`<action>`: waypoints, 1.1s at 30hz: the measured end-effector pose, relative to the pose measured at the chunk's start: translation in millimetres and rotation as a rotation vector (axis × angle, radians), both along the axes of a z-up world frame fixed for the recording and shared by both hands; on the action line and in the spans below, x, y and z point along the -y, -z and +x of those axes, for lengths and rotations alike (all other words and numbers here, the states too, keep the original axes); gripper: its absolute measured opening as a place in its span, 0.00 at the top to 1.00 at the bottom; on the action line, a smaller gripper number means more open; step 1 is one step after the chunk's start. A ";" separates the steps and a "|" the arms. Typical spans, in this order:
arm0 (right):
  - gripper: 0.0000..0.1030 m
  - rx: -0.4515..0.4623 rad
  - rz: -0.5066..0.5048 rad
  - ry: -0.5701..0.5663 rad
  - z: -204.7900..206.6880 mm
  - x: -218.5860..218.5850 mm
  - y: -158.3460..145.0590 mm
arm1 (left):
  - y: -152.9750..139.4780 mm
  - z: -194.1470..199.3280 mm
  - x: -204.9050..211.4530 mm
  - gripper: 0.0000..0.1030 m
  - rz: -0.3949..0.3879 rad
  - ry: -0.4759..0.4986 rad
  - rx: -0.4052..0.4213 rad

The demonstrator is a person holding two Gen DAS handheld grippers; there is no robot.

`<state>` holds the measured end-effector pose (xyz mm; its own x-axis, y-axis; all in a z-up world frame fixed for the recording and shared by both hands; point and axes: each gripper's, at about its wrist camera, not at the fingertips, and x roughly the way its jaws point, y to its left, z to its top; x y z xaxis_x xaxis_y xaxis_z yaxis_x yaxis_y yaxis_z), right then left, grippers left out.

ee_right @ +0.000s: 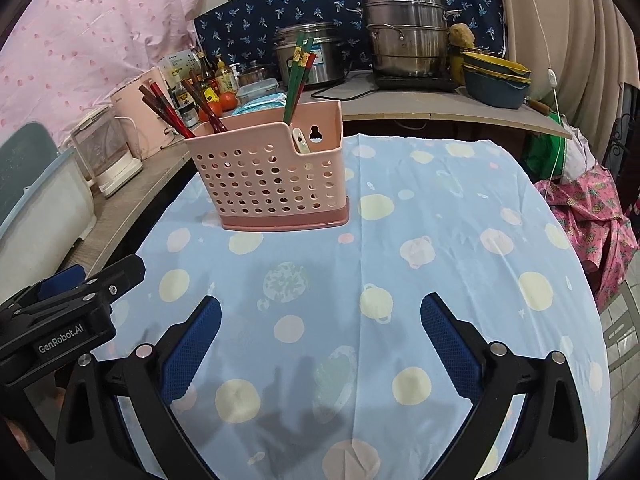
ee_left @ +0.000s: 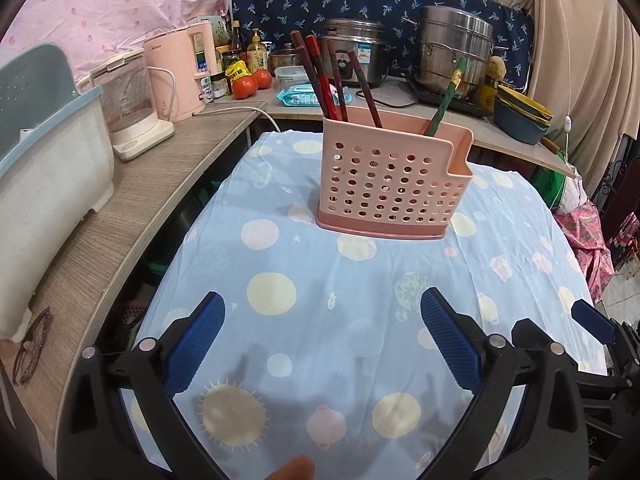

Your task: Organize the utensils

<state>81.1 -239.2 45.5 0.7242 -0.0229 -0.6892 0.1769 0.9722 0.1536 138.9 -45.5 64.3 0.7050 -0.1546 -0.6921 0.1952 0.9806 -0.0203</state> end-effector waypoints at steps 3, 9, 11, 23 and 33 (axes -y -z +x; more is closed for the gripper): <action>0.06 -0.005 -0.003 0.000 -1.1 -1.3 1.7 | 1.4 -2.2 1.2 0.09 0.008 -0.002 0.002; 0.06 -0.008 -0.024 -0.006 -2.4 -6.1 2.2 | 4.8 -2.8 -1.4 0.08 0.015 -0.030 -0.002; 0.06 -0.010 -0.025 -0.008 -2.6 -7.7 2.7 | 6.0 -2.8 -2.8 0.08 0.018 -0.038 -0.005; 0.06 -0.019 -0.036 -0.014 -1.9 -10.5 6.8 | 11.5 0.3 -4.6 0.09 0.032 -0.062 -0.022; 0.06 -0.025 -0.038 -0.014 -1.1 -10.9 8.8 | 13.5 1.9 -6.7 0.09 0.033 -0.071 -0.036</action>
